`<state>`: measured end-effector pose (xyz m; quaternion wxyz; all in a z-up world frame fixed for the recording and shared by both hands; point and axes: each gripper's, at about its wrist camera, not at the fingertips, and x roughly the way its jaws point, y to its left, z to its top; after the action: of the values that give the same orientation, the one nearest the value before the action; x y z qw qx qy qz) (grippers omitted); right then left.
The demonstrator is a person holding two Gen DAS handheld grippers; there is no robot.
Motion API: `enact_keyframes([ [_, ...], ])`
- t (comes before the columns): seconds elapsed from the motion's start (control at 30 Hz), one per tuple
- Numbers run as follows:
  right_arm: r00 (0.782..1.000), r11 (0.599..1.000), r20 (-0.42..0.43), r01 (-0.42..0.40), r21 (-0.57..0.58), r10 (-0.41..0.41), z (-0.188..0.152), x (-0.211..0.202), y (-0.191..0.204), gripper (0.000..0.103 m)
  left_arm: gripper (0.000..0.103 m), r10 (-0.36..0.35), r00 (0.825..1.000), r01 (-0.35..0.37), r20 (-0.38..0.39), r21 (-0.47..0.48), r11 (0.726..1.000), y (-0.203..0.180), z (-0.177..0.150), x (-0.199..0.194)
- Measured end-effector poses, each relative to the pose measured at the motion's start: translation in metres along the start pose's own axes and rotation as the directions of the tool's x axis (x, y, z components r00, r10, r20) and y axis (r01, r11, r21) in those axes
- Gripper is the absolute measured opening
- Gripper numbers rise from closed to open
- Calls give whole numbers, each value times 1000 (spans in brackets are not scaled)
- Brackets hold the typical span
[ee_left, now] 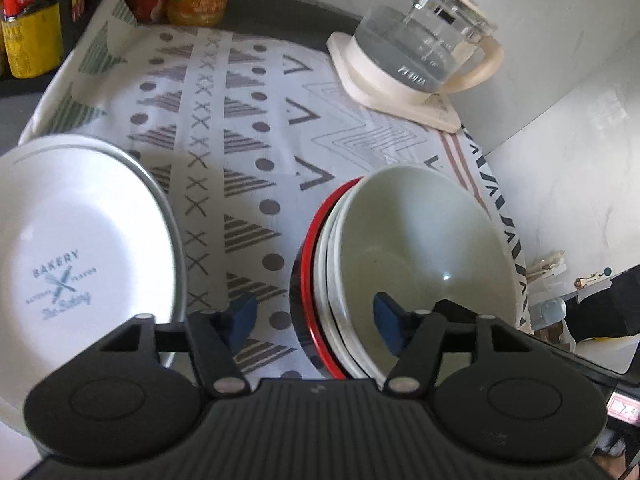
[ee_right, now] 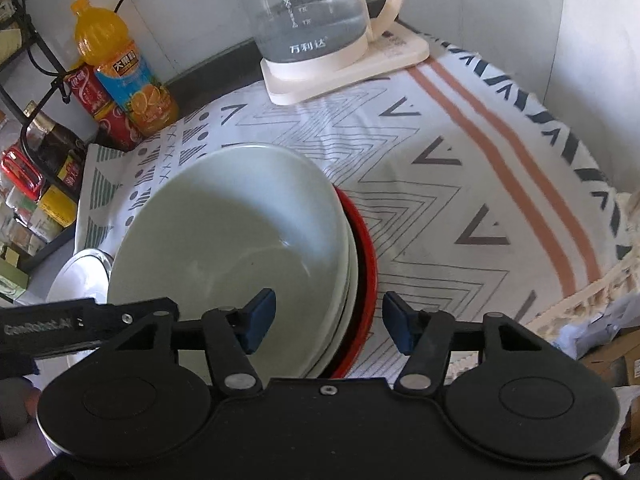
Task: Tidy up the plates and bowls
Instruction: 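Close both grippers on the rim of the red bowl stack, then carry the bowl stack with both grippers over the plate stack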
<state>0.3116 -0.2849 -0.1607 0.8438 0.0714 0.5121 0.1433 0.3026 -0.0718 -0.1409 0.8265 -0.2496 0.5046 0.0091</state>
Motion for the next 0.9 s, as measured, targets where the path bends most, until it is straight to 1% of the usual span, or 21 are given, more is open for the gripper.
enact_keyframes([
  [0.03, 1000, 1000, -4, -1, 4, 1, 0, 2, 0, 56, 54, 1, 1000, -1, -4, -3, 1000, 1, 0, 3],
  [0.07, 1000, 1000, -11, 2, 10, -2, 0, 5, -1, 51, 51, 5, 1000, -5, -10, -4, 1000, 1, 0, 6],
  [0.1, 1000, 1000, -20, 4, 17, -3, -1, 7, -3, 47, 49, 11, 1000, -11, -16, -4, 1000, 2, 0, 9],
  [0.13, 999, 1000, -35, 5, 28, -5, -2, 11, -5, 40, 48, 12, 1000, -12, -20, -8, 1000, 3, 1, 11],
  [0.17, 999, 999, -44, 7, 36, -5, -3, 13, -8, 37, 45, 5, 1000, -5, -26, -20, 1000, 4, 1, 13],
  [0.3, 999, 999, -46, -5, 49, 8, -4, 15, -12, 36, 35, -30, 999, 29, -42, -34, 999, 5, 3, 19],
  [0.37, 999, 999, -51, -1, 45, 3, -3, 15, -12, 33, 34, -27, 999, 25, -46, -40, 999, 4, 3, 22],
  [0.47, 999, 997, -49, -11, 81, 15, -1, 13, -16, 30, 32, -13, 999, 12, -38, -32, 999, 2, 2, 22],
  [0.57, 999, 997, -42, -11, 70, 14, -1, 10, -13, 29, 31, 3, 999, -4, -44, -17, 1000, 0, 2, 21],
  [0.67, 999, 998, -36, -16, 67, 18, -2, 7, -9, 29, 31, 5, 999, -6, -48, -21, 1000, 2, 2, 18],
  [0.9, 999, 998, -4, -44, 42, 44, 6, -7, 8, 29, 31, 18, 1000, -18, -9, -19, 1000, 5, 8, -3],
])
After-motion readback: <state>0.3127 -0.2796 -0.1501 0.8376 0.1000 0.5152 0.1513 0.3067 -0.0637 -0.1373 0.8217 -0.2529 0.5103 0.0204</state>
